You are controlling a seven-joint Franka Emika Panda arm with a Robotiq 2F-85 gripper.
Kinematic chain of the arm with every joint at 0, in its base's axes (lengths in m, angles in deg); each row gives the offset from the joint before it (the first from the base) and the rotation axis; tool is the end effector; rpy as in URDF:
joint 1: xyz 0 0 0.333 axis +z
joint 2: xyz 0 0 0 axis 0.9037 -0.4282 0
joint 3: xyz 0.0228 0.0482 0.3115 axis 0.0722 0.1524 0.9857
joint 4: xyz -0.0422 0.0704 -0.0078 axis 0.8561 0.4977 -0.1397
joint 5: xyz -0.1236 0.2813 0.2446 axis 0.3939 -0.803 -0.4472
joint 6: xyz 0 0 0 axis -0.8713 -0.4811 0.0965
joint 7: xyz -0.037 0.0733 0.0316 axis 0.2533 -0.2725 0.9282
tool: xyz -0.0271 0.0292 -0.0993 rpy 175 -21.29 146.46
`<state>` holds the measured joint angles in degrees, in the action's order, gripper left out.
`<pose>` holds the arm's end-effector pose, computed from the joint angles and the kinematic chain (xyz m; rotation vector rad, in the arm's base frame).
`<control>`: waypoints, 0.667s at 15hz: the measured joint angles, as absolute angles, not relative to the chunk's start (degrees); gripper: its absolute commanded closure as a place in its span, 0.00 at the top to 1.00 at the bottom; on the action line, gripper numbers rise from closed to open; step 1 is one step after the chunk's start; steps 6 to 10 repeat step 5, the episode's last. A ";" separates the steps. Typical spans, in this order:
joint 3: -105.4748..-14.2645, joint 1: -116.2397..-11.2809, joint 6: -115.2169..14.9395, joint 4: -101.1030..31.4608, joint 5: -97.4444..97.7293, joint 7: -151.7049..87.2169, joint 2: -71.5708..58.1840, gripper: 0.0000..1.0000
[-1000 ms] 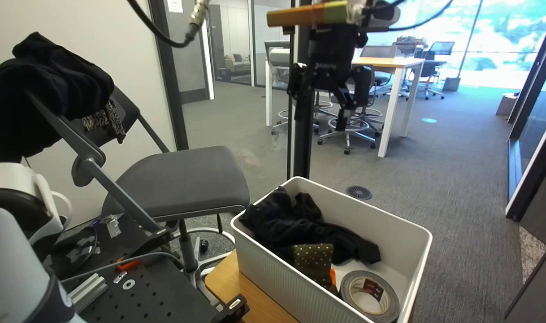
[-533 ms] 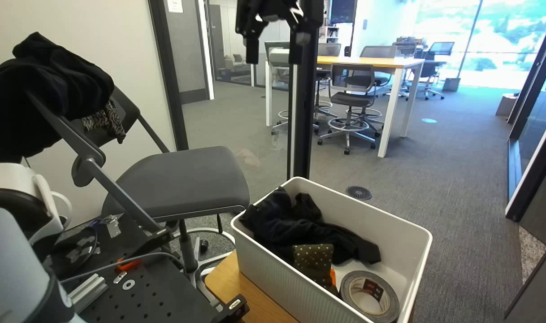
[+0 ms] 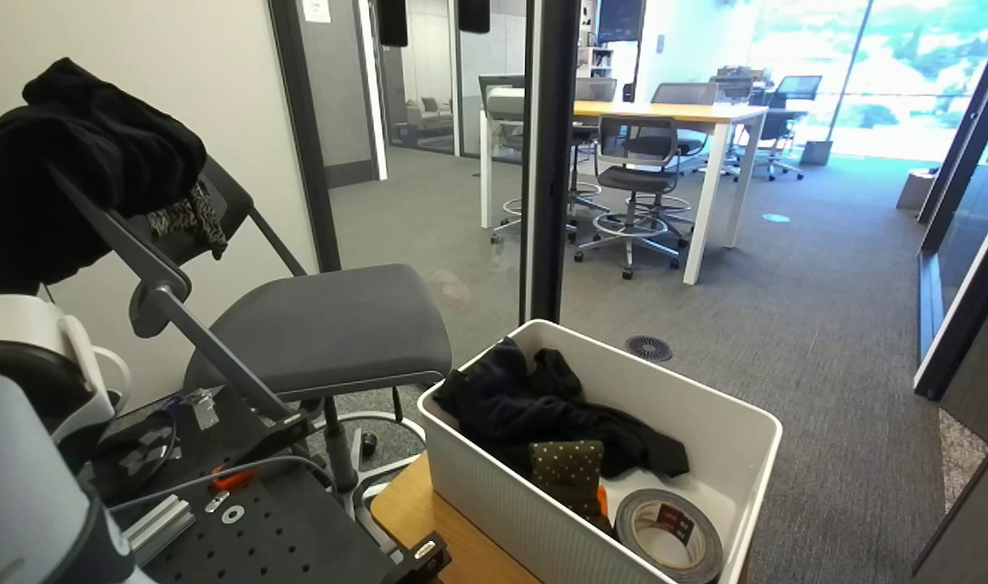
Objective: Turn the chair around, and then put the black tape in the box
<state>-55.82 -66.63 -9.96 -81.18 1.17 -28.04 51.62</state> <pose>0.3242 -0.0175 0.5482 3.0712 -0.0513 -0.0690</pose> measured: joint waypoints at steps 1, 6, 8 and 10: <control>-56.05 -66.63 -9.96 -81.34 1.17 -28.04 51.91 1.00; -56.89 -66.73 -9.96 -81.79 1.17 -28.48 52.40 1.00; -56.89 -66.73 -9.96 -81.79 1.17 -28.48 52.40 1.00; -56.89 -66.73 -9.96 -81.79 1.17 -28.48 52.40 1.00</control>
